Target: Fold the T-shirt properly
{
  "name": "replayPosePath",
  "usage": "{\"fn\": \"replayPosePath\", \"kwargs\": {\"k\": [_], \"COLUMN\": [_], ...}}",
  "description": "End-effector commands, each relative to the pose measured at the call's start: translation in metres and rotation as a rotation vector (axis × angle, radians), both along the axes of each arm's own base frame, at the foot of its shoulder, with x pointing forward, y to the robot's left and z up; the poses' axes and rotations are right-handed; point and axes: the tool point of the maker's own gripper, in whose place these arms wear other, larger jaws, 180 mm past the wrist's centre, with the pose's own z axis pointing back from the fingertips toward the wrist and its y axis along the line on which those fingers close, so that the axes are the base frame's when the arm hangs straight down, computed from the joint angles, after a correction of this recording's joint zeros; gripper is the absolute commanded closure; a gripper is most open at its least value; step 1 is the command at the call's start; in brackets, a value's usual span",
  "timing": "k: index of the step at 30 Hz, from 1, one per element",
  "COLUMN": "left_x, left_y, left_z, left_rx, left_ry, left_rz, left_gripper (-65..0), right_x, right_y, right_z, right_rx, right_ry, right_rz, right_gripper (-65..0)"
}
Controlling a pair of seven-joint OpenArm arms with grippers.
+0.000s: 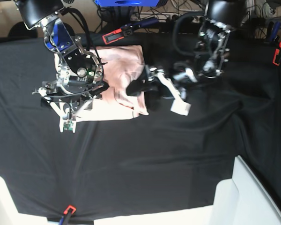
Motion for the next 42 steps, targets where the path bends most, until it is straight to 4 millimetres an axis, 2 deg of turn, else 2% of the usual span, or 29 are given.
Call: {"fn": "replayPosePath", "kwargs": {"k": [1,6,13,21,24,27,29,33,35,36,39,42], "left_x": [0.003,-0.007,-0.004,-0.007,-0.009,-0.010,-0.009,-0.013,-0.014,-0.016,-0.010,0.001], "left_y": [-0.002,-0.012,-0.024,-0.071,-0.083,-0.086,-0.085,-0.079,-0.077,-0.078,-0.076,-0.070], "left_z": [0.001,-0.022,-0.021,-0.009,-0.006,-0.005,-0.006,-0.023,-0.032,-0.036,-0.035,-0.022], "left_rx": [-0.029,-0.043,-0.022,-0.007,-0.001,0.000,0.001,0.016,0.028,0.027,0.029,0.038], "left_ry": [0.002,0.088,0.071,0.019,0.004,-0.002,0.002,0.058,0.088,0.105,0.099,0.044], "left_rz": [0.016,0.024,-0.011,-0.205,-0.258,-0.274,-0.269,-0.255,-0.255,-0.252,-0.245,-0.250], "left_gripper": [-63.5,-63.5,-63.5,-63.3,-63.3,-62.0,-52.6,-16.0,-3.4,-0.3,0.0,0.0], "right_x": [0.012,0.009,0.009,0.009,0.009,0.009,0.009,0.008,0.008,0.008,0.008,0.008], "right_y": [-0.001,-0.001,0.000,0.000,0.000,0.000,0.000,0.000,-0.001,-0.001,-0.001,-0.001], "right_z": [0.014,0.012,0.012,0.012,0.012,0.012,0.012,0.012,0.012,0.012,0.012,0.012], "right_rx": [-0.010,-0.010,-0.009,-0.009,-0.009,-0.009,-0.009,-0.009,-0.009,-0.009,-0.009,-0.009], "right_ry": [-0.061,-0.055,-0.054,-0.054,-0.054,-0.054,-0.054,-0.052,-0.052,-0.052,-0.052,-0.052], "right_rz": [0.000,0.000,0.000,0.000,0.000,0.000,0.000,0.000,-0.002,-0.002,-0.002,-0.002], "right_gripper": [-39.5,-39.5,-39.3,-39.3,-39.3,-39.3,-39.3,-39.3,-39.3,-39.3,-39.3,-39.3]}}
